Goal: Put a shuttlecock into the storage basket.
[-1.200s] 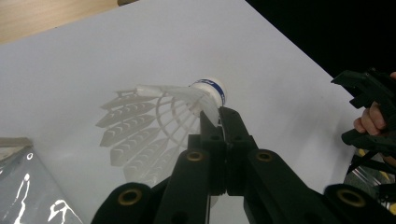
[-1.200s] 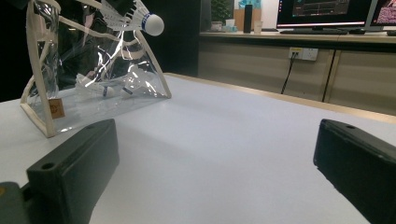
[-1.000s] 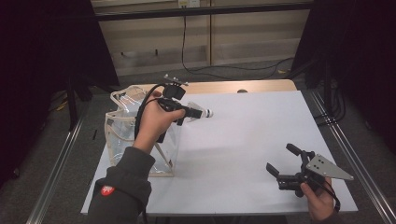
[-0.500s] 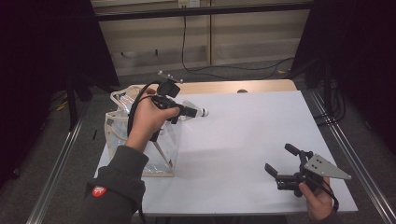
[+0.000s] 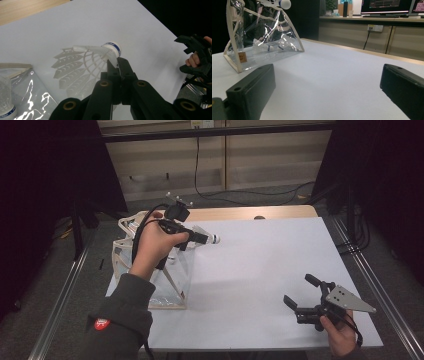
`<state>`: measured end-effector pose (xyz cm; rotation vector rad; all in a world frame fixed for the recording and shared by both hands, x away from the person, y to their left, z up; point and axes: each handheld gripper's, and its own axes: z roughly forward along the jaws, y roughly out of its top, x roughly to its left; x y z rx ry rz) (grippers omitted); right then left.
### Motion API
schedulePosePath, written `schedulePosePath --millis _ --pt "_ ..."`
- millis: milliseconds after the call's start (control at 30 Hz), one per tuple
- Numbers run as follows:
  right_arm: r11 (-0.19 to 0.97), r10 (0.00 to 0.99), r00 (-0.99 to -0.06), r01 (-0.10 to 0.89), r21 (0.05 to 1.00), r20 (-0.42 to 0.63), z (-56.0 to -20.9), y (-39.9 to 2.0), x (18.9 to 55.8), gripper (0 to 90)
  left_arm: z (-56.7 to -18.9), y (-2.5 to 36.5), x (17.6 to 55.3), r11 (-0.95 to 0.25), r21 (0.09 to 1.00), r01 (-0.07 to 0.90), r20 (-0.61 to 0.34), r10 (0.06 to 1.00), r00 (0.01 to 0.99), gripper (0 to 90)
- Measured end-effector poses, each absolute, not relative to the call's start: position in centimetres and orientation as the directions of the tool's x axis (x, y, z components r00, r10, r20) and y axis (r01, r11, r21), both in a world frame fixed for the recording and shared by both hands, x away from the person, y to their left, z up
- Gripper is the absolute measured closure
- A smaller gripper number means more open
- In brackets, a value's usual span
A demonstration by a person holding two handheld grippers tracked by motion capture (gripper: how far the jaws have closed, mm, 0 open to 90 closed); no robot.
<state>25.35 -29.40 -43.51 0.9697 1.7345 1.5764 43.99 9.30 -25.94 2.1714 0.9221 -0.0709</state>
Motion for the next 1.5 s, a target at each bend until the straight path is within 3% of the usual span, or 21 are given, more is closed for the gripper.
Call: schedulePosePath --millis 1500 --pt "0.023 0.834 -0.55 0.118 0.993 0.046 -43.4 -29.5 25.3 0.0 -22.6 12.2 43.9 -0.435 0.611 0.661 -0.303 0.643 0.703 90.0"
